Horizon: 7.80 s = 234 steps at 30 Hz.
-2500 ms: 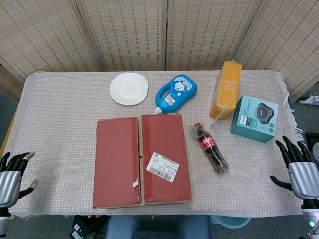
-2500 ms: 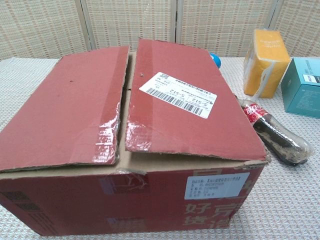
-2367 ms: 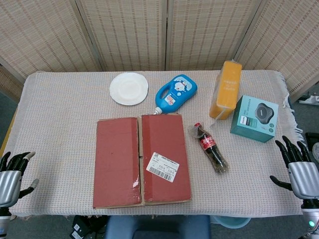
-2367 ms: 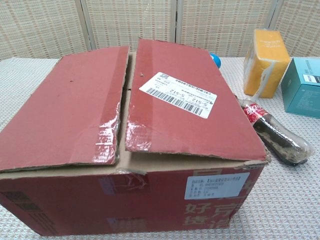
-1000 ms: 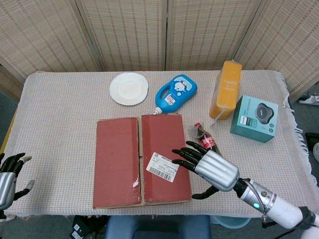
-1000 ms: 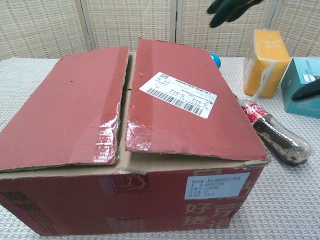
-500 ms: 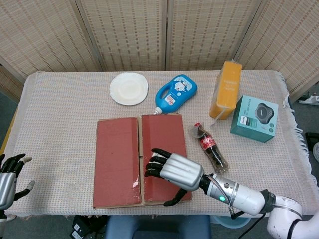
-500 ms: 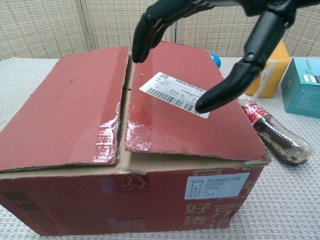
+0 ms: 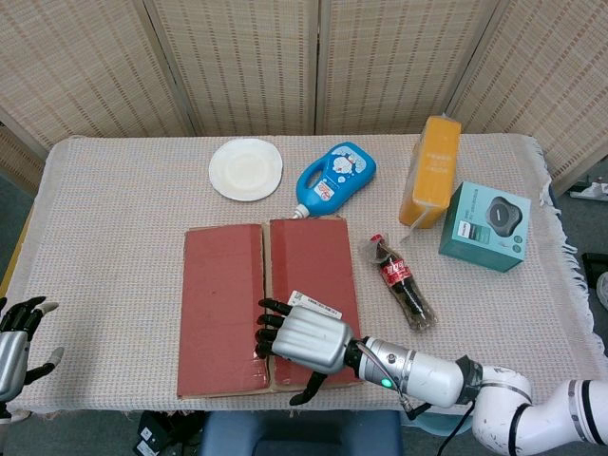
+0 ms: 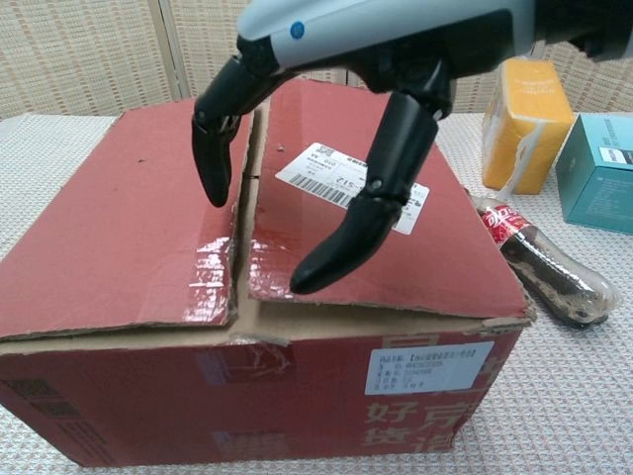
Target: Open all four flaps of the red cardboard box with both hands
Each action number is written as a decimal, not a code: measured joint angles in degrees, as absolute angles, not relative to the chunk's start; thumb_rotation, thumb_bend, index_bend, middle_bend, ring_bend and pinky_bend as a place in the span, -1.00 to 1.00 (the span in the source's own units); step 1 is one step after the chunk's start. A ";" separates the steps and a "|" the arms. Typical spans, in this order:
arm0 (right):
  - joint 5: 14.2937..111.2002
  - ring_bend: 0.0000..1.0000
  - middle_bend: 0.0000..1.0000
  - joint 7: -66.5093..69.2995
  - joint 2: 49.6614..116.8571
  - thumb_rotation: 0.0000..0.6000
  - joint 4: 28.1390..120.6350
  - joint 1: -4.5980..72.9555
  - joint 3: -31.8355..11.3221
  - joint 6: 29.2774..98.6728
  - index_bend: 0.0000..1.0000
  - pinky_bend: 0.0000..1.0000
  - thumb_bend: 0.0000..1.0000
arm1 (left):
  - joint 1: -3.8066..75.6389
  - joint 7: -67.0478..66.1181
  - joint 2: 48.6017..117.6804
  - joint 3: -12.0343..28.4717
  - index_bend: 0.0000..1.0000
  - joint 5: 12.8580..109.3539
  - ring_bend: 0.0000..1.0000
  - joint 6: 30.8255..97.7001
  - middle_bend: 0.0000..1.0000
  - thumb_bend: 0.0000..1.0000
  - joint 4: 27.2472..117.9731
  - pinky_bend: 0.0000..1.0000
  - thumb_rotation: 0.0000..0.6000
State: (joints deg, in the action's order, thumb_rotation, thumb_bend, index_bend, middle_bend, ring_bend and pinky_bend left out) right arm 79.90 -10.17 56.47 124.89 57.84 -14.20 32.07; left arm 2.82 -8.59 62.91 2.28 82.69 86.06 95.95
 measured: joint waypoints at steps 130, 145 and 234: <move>104.08 -0.41 -0.04 20.92 39.48 0.12 105.68 13.73 1.96 83.14 0.12 -1.00 -0.92 | 49.48 4.04 61.42 2.63 -0.09 105.93 -0.16 54.40 -0.06 -0.55 104.62 -1.00 -0.78; 104.18 -0.41 -0.04 22.07 39.50 0.11 105.04 13.54 1.26 84.22 0.12 -1.00 -0.92 | 44.10 3.94 48.98 1.95 -0.07 105.39 -0.15 62.75 -0.05 -0.55 112.53 -1.00 -0.78; 73.70 -0.89 -0.93 -17.93 76.39 1.00 102.06 49.47 -13.77 49.58 -1.00 -1.00 -0.90 | 24.08 3.11 43.41 3.27 -0.41 95.68 -0.32 72.89 -0.21 -0.55 110.07 -1.00 -0.78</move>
